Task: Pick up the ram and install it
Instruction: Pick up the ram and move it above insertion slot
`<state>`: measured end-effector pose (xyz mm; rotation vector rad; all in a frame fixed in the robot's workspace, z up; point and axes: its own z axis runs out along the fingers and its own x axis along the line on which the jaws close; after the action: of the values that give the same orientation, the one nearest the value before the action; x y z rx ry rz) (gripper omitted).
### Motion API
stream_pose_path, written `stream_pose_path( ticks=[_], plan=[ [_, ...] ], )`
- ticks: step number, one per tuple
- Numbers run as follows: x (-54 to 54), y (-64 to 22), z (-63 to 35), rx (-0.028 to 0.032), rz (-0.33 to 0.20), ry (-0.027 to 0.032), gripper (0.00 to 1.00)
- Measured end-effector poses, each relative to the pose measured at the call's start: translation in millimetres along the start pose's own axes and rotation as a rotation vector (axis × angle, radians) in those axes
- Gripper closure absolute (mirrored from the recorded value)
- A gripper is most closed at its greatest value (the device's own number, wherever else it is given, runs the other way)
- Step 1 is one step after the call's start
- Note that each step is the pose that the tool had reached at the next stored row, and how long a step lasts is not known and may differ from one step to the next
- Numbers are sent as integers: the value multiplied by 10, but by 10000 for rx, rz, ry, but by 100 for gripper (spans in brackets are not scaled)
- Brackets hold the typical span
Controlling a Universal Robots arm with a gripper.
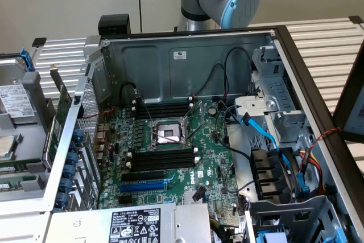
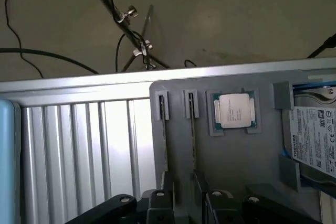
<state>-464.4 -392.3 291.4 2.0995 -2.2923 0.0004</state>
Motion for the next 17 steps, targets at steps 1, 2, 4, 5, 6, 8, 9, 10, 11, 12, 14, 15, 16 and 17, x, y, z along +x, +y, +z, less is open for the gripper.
stream_pose_path(
  ticks=[1, 2, 4, 5, 6, 8, 9, 10, 11, 12, 14, 15, 16, 17],
  plan=[
    [19, -2, 15, 1, 6, 0, 69],
    [40, -4, 28, 0, 7, 0, 69],
    [95, -10, 59, 2, 9, -1, 69],
    [119, -13, 79, 2, 10, -1, 69],
    [133, -14, 97, 2, 11, -1, 69],
    [152, -17, 135, 4, 12, -2, 69],
    [156, -18, 151, 1, 12, -1, 69],
    [156, -18, 170, 1, 13, -1, 69],
    [157, -18, 188, 1, 14, 0, 69],
    [158, -19, 206, 1, 12, -1, 69],
    [162, -21, 243, 2, 11, -1, 67],
    [164, -22, 260, 1, 11, 0, 67],
    [165, -24, 279, 2, 11, -1, 67],
    [165, -27, 297, 2, 8, -1, 61]
  ],
)
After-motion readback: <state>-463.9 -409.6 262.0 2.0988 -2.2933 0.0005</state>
